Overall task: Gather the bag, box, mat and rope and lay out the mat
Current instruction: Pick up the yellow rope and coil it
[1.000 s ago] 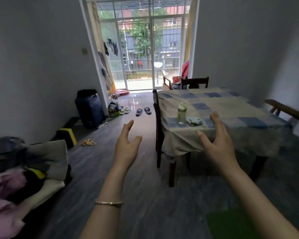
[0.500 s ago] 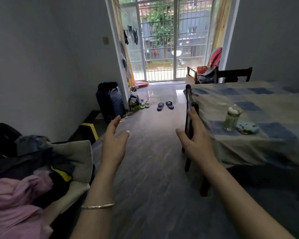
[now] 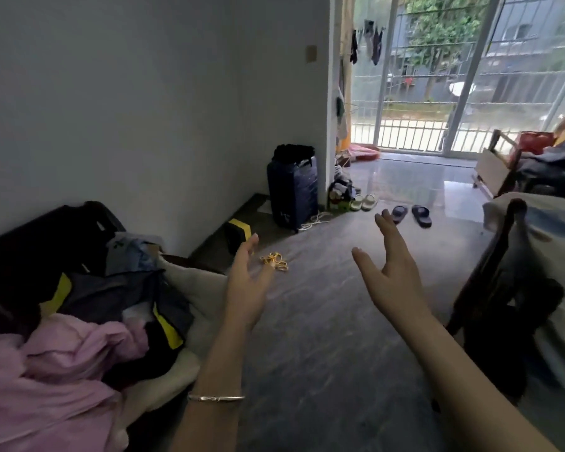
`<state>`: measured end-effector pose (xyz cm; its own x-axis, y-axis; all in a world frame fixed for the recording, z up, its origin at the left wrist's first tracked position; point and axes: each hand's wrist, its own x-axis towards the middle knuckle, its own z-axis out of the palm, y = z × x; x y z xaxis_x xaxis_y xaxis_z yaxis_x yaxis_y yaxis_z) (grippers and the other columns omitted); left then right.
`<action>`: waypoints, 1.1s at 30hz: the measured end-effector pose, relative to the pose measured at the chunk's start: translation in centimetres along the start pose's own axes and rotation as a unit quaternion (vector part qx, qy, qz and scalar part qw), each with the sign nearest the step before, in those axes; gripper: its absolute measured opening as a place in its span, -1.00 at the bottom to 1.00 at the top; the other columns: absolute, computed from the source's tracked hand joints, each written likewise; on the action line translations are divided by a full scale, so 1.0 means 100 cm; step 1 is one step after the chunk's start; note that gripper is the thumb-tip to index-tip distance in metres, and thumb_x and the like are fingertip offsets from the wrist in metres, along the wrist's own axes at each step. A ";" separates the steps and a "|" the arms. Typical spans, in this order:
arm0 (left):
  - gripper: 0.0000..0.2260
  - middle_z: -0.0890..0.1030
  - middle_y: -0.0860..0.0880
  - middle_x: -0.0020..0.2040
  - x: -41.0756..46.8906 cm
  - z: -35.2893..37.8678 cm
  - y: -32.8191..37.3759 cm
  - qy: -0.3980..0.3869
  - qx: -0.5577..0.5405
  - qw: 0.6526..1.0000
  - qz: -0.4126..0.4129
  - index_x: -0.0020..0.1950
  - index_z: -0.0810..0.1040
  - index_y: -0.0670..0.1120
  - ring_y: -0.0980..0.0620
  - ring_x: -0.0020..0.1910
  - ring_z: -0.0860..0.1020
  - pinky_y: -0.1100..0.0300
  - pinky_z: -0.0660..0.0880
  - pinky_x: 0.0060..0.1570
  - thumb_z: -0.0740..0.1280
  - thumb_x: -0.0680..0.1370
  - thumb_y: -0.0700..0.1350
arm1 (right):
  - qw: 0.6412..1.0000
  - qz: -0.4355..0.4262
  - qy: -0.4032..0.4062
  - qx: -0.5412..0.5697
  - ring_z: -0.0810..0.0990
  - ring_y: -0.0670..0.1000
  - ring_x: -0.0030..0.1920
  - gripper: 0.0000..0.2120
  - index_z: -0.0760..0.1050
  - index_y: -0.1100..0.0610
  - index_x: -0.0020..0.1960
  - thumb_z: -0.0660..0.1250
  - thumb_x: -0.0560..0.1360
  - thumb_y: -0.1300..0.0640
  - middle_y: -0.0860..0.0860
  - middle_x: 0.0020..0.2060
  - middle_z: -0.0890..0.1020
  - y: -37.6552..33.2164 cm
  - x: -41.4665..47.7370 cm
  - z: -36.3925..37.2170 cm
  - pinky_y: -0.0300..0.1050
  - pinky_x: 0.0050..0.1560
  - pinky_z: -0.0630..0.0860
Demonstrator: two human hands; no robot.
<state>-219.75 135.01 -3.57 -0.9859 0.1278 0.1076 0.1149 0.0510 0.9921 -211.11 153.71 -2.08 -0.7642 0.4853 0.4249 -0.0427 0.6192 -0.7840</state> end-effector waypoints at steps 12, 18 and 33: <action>-0.53 0.28 0.08 0.48 0.290 -0.027 -0.096 0.008 0.078 0.997 -0.019 0.46 0.25 0.07 0.13 0.45 0.19 0.15 0.19 0.35 0.25 0.57 -0.15 | 0.999 0.007 -0.047 -0.023 0.16 -0.11 0.46 -0.41 0.15 0.03 0.50 0.30 0.54 0.03 -0.11 0.51 0.13 0.079 0.230 0.209 0.14 0.32 0.36; -0.51 0.24 0.08 0.50 0.429 -0.022 -0.112 -0.025 0.114 0.993 -0.023 0.47 0.20 0.11 0.15 0.42 0.23 0.13 0.23 0.33 0.25 0.57 -0.12 | 0.999 0.027 -0.039 -0.026 0.15 -0.14 0.45 -0.40 0.14 0.02 0.50 0.29 0.54 0.03 -0.10 0.51 0.14 0.103 0.339 0.292 0.17 0.29 0.39; -0.36 0.12 0.03 0.55 0.763 0.080 -0.251 -0.006 0.151 0.977 -0.149 0.47 0.20 0.13 0.04 0.49 0.15 0.17 0.18 0.29 0.40 0.47 -0.11 | 0.976 0.106 -0.184 -0.057 0.15 0.00 0.49 -0.38 0.14 0.08 0.51 0.29 0.53 0.01 -0.03 0.52 0.11 0.297 0.625 0.492 0.00 0.42 0.19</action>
<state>-296.87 151.38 -20.73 -0.9797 0.0751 -0.1857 -0.1446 0.3766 0.9150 -291.79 172.00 -21.06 -0.9279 0.3694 0.0510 0.1975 0.6028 -0.7731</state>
